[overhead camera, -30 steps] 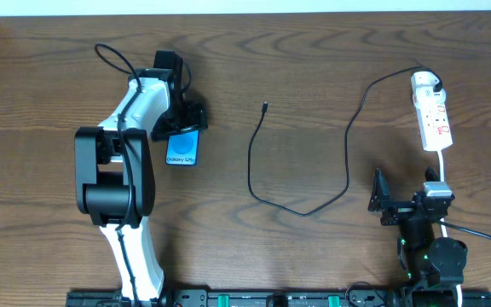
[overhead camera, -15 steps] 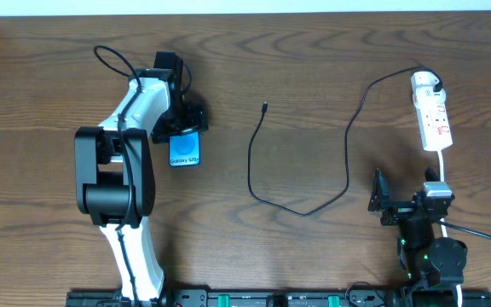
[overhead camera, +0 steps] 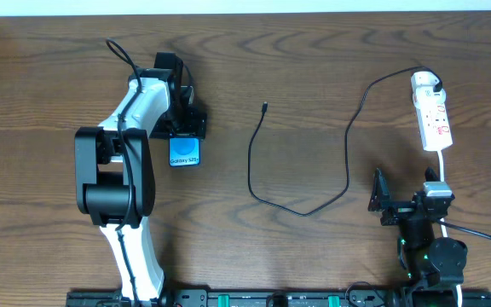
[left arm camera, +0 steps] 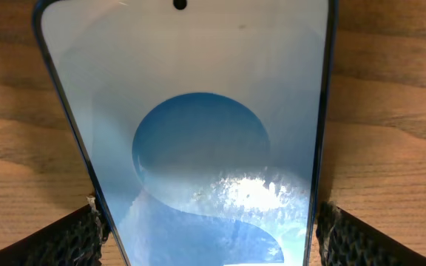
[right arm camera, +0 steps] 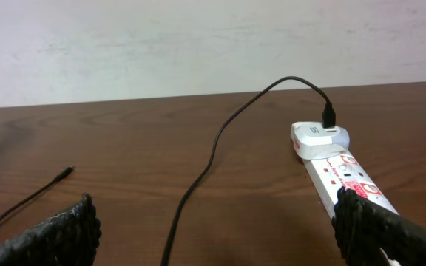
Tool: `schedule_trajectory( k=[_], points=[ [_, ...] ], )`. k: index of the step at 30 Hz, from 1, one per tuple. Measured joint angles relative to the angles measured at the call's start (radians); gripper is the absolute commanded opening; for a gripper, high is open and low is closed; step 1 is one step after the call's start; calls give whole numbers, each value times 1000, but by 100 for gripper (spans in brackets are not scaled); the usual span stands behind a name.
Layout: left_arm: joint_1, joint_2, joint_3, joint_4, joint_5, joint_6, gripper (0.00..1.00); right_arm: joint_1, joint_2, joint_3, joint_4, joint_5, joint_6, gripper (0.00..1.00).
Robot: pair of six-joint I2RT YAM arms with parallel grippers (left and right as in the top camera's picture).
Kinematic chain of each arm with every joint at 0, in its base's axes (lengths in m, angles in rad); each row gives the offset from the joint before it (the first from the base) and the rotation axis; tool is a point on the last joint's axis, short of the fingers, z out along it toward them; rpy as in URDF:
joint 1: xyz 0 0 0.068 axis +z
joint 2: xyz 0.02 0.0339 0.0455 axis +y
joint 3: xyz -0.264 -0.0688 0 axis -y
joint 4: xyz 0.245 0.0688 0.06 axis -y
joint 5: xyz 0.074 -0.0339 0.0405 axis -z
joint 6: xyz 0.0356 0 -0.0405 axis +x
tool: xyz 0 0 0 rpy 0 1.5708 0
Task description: Plug charger to phone and switch on socket
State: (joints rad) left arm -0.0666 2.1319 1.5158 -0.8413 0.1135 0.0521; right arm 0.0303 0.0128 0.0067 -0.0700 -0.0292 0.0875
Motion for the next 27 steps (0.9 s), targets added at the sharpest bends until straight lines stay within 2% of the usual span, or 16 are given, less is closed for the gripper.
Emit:
schedule_trajectory(
  k=[15,27],
  points=[
    [0,0,0,-22,0,129,91,0,0,0,0,0,0,99],
    [0,0,0,-23,0,140,91,0,0,0,0,0,0,99]
  ],
)
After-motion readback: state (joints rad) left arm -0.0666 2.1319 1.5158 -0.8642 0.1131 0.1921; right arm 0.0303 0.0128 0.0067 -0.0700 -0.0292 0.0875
